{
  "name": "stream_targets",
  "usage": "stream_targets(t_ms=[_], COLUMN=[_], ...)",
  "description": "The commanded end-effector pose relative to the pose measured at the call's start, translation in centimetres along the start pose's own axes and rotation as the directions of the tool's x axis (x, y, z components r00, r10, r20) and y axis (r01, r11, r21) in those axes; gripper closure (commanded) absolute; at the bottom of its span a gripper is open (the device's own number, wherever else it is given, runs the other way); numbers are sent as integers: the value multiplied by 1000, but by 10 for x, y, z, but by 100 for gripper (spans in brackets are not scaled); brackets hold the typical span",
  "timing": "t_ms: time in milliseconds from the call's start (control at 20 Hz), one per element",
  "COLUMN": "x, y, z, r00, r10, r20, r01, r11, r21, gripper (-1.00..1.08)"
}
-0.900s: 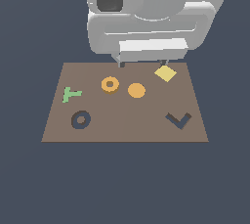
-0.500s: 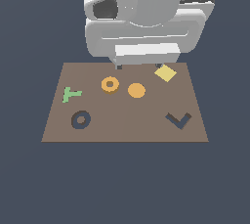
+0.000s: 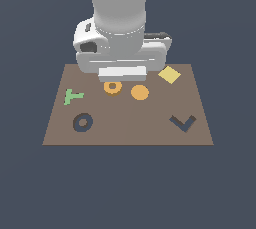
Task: Insert a designated object into the corresponding slot on a board.
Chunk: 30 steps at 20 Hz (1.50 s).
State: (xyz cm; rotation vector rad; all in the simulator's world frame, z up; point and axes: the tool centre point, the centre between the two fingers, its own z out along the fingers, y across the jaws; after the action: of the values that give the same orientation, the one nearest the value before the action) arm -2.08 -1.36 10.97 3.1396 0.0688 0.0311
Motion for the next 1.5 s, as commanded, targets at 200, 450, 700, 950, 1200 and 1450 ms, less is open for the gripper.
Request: stream_targets(t_ms=[200,450,700,950,1200,1450], x=[-15,-19,-20,-20,-20,-20], y=[28,35,35,36,37,37], z=[44,57,59,74,80,80], r00=[1000,1000,1000,1000,1000,1000], r10=[12,15,16,16,16,16], r20=[15,19,20,20,20,20], r01=[-12,-15,-16,-16,-16,-16], r11=[1000,1000,1000,1000,1000,1000], r21=[0,1,1,1,1,1], gripper=[-92,-92,-92,-92,108,108])
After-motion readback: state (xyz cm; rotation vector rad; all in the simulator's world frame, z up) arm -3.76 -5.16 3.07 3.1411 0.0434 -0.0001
